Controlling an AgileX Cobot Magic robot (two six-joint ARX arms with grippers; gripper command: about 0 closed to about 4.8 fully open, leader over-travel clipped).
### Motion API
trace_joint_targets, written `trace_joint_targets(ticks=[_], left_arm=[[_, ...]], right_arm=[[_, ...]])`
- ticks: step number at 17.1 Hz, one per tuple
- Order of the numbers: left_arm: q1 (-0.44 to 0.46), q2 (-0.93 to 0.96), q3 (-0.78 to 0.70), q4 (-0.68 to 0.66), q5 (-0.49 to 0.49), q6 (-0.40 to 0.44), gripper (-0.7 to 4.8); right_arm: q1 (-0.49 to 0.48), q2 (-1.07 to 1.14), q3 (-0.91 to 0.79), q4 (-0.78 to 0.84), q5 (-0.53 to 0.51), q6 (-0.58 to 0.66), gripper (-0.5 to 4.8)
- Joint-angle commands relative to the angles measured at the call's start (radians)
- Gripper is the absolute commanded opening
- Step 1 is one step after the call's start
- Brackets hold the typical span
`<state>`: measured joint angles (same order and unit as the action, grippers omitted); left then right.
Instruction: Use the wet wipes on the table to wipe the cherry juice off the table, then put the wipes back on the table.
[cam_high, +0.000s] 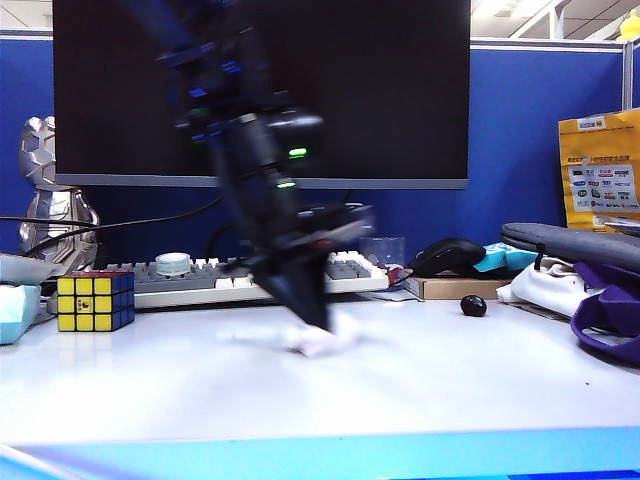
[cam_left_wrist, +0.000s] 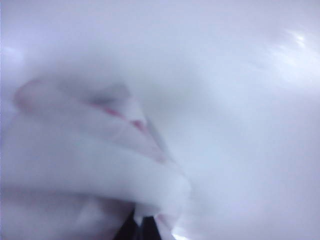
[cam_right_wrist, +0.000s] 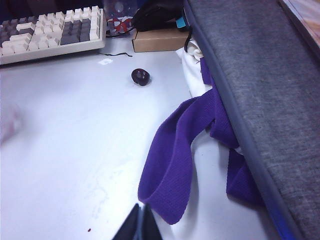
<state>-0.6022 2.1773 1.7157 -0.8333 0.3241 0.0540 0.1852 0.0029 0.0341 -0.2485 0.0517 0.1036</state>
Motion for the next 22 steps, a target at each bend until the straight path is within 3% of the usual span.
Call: trace_joint_targets(ticks=[1,3,5,10,12,14,17,20,22], left_arm=[[-0.062,-0.002,-0.001,-0.13,-0.007,0.065,-0.05],[-0.064,-0.002,-0.001,-0.138,-0.165,0.062,-0.05],[-0.021,-0.002,-0.001,-0.146,-0.246,0.042,-0.05],[0.214,-0.002,-0.001,-0.051,-0.241,-0.036,-0.05],[0.258,-0.002,0.002,0.077,-0.103,-0.107,-0.05],[0.245,-0.002,0.001,0.148,-0.05,-0.143,-0.05],[0.156,0.001,0.001,0.262,0.04,-0.218,-0.05],[0.072,0.018,0.001,0.282,0.041,-0.238,-0.05],[0.023,0.043,0.001,0.228,0.054,-0.235,-0.05]], right_arm=[[0.0,0.0,-0.002,0.007,-0.002,-0.002,0.0],[0.0,0.0,-0.002,0.007,-0.002,-0.002,0.0],[0.0,0.0,-0.002,0.007,-0.002,-0.002,0.0],[0.0,0.0,-0.002,0.007,-0.002,-0.002,0.0],[0.0,0.0,-0.002,0.007,-0.002,-0.002,0.0],[0.0,0.0,-0.002,0.007,-0.002,-0.002,0.0],[0.0,0.0,-0.002,0.007,-0.002,-0.002,0.0],[0.0,0.0,-0.002,0.007,-0.002,-0.002,0.0],[0.0,0.0,-0.002,0.007,-0.002,-0.002,0.0]])
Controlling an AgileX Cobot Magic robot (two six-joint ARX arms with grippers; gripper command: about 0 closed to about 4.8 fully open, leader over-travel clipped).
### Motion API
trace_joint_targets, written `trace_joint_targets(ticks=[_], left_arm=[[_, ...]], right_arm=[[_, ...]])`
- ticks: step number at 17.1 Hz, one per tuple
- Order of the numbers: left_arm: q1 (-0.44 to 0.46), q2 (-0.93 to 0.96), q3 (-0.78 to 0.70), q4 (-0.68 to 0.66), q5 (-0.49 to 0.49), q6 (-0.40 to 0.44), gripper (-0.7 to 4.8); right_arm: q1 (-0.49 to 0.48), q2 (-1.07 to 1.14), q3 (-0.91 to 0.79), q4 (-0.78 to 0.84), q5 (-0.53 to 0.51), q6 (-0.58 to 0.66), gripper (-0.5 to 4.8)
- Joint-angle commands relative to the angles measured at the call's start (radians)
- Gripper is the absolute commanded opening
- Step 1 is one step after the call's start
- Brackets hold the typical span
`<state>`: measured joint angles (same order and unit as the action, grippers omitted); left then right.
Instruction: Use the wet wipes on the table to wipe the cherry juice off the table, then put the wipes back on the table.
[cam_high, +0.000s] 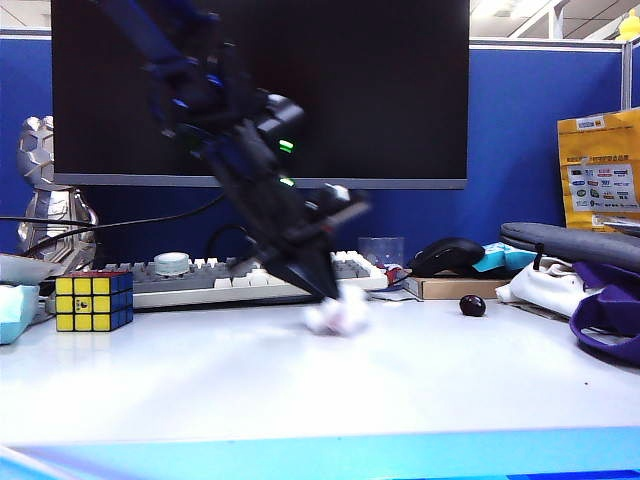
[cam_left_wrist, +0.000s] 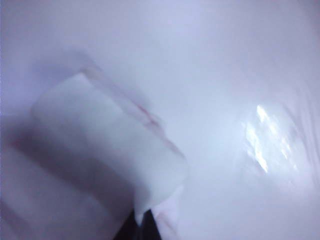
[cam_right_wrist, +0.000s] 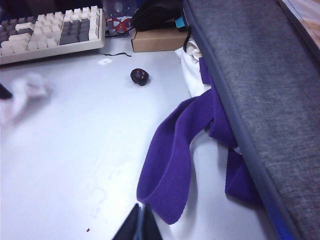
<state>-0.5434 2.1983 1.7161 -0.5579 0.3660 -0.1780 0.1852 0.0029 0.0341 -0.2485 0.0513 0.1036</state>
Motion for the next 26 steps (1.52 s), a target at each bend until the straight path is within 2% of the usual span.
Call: trace_joint_targets(ticks=[1,3,6,7,9,11,13,18,19,22,25,26], left_arm=[[-0.042,0.028,0.0,-0.09,-0.002,0.01,-0.05],[-0.043,0.027,0.0,-0.188,-0.095,0.066,-0.05],[0.002,0.025,0.0,-0.428,-0.309,0.197,-0.05],[0.016,0.025,0.0,-0.481,-0.356,0.215,-0.05],[0.058,0.025,0.0,-0.541,-0.389,0.23,-0.05],[0.074,0.024,0.0,-0.551,-0.381,0.23,-0.05],[0.067,0.025,0.0,-0.519,-0.311,0.23,-0.05],[0.042,0.026,0.002,-0.2,-0.208,0.124,-0.05],[0.042,0.026,0.013,-0.195,-0.164,0.114,-0.05],[0.021,0.025,0.035,-0.321,-0.111,0.14,-0.05],[-0.036,0.026,0.034,-0.499,-0.144,0.23,-0.05],[-0.052,0.026,0.034,-0.547,-0.171,0.235,-0.05]], right_arm=[[0.0,0.0,-0.002,0.007,-0.002,-0.002,0.0],[0.0,0.0,-0.002,0.007,-0.002,-0.002,0.0],[0.0,0.0,-0.002,0.007,-0.002,-0.002,0.0],[0.0,0.0,-0.002,0.007,-0.002,-0.002,0.0],[0.0,0.0,-0.002,0.007,-0.002,-0.002,0.0],[0.0,0.0,-0.002,0.007,-0.002,-0.002,0.0],[0.0,0.0,-0.002,0.007,-0.002,-0.002,0.0],[0.0,0.0,-0.002,0.007,-0.002,-0.002,0.0],[0.0,0.0,-0.002,0.007,-0.002,-0.002,0.0],[-0.001,0.0,-0.002,0.007,-0.002,-0.002,0.0],[-0.001,0.0,-0.002,0.007,-0.002,-0.002,0.0],[-0.001,0.0,-0.002,0.007,-0.002,-0.002,0.0]])
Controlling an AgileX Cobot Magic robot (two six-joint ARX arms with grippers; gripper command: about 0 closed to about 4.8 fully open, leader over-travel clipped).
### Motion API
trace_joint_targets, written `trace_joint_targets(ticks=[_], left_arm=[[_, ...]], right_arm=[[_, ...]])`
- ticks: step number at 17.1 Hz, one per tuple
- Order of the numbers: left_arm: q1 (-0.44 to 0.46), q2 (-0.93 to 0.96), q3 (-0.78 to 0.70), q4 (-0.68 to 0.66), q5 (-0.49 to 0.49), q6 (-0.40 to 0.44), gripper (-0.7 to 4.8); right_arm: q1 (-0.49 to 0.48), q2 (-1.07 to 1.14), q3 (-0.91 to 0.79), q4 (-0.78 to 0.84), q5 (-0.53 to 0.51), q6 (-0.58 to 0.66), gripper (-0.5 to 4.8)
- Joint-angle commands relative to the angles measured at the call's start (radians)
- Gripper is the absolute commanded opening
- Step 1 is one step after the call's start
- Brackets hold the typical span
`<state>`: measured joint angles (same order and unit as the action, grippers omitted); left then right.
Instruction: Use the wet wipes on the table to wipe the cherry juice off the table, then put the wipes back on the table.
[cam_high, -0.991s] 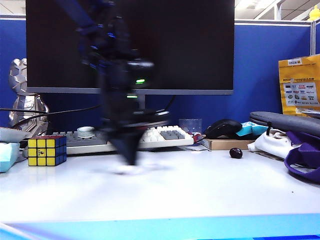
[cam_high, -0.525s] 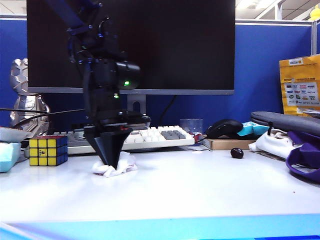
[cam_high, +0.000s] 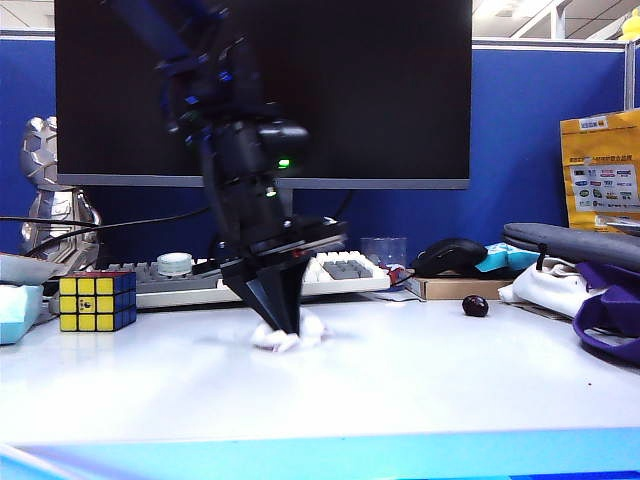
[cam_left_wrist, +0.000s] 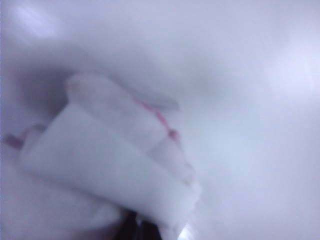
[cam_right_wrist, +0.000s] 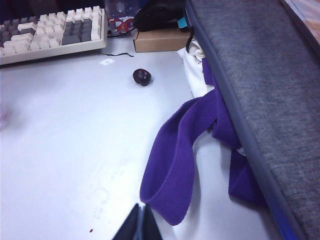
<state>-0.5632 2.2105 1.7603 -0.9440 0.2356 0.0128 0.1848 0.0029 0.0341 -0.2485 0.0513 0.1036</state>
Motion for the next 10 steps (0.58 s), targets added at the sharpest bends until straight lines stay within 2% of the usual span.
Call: trace_joint_targets(ticks=[1,3,5,10], left_arm=[[-0.037,0.013,-0.01,-0.199,-0.068,0.052,-0.05],[-0.036,0.013,-0.013,-0.284,-0.143,0.06,-0.05],[-0.002,0.013,-0.013,-0.314,-0.21,0.066,-0.05],[0.125,0.013,-0.013,-0.272,-0.232,0.054,-0.05]], right_arm=[[0.0,0.0,-0.002,0.007,-0.002,-0.002,0.0],[0.0,0.0,-0.002,0.007,-0.002,-0.002,0.0],[0.0,0.0,-0.002,0.007,-0.002,-0.002,0.0],[0.0,0.0,-0.002,0.007,-0.002,-0.002,0.0]])
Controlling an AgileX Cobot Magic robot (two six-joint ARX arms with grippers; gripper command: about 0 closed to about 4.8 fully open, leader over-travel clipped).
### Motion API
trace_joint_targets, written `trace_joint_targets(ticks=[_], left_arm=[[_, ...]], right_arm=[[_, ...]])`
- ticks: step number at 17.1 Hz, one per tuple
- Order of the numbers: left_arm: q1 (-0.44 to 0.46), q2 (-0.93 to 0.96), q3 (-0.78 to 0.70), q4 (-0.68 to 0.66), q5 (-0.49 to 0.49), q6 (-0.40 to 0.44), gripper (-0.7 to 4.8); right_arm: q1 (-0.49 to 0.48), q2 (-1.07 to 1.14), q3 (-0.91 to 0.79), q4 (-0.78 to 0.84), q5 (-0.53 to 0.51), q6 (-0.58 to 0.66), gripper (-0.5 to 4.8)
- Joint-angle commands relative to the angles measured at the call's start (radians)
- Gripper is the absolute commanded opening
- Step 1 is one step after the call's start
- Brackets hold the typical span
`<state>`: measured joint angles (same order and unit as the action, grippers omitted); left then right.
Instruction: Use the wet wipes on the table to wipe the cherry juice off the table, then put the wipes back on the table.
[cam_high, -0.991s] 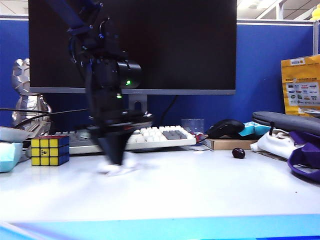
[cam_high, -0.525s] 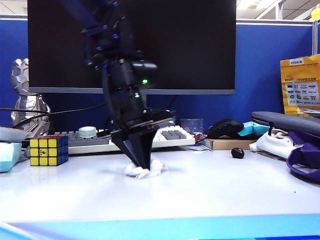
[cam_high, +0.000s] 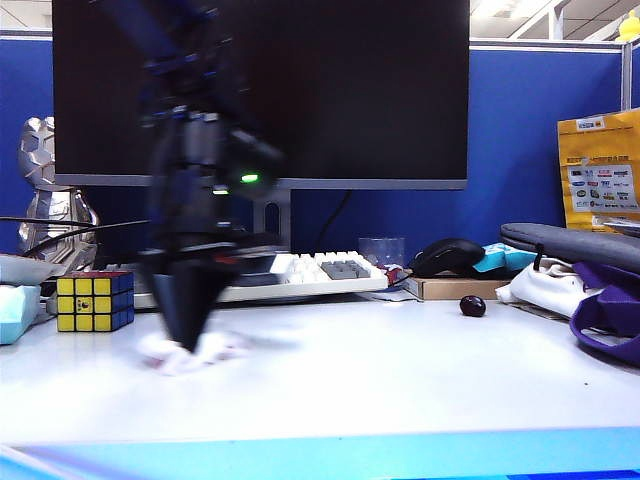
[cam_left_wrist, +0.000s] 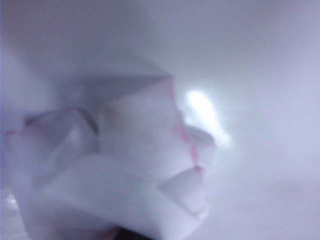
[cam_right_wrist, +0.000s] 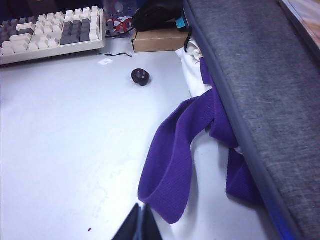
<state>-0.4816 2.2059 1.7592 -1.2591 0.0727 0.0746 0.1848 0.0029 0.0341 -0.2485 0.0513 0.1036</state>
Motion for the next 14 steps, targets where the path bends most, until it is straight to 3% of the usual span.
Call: trace_joint_targets(ticks=[1,6,8,11,12,13,14], left_arm=[[0.056,0.015,-0.011,0.043,-0.069,-0.007,-0.05],[0.138,-0.033,-0.011,0.074,-0.069,-0.003,-0.04],[0.156,-0.114,-0.011,0.125,-0.019,0.005,0.68],[0.158,-0.183,-0.011,0.127,0.036,0.004,0.69],[0.158,-0.211,-0.012,0.113,0.06,0.004,0.94],[0.158,-0.236,-0.012,0.108,0.084,0.003,1.53],[0.158,-0.261,-0.012,0.107,0.093,-0.003,1.55]], right_arm=[[0.001,0.0,-0.002,0.007,-0.002,-0.002,0.0],[0.001,0.0,-0.002,0.007,-0.002,-0.002,0.0],[0.001,0.0,-0.002,0.007,-0.002,-0.002,0.0],[0.001,0.0,-0.002,0.007,-0.002,-0.002,0.0],[0.001,0.0,-0.002,0.007,-0.002,-0.002,0.0],[0.001,0.0,-0.002,0.007,-0.002,-0.002,0.0],[0.001,0.0,-0.002,0.007,-0.002,-0.002,0.0]])
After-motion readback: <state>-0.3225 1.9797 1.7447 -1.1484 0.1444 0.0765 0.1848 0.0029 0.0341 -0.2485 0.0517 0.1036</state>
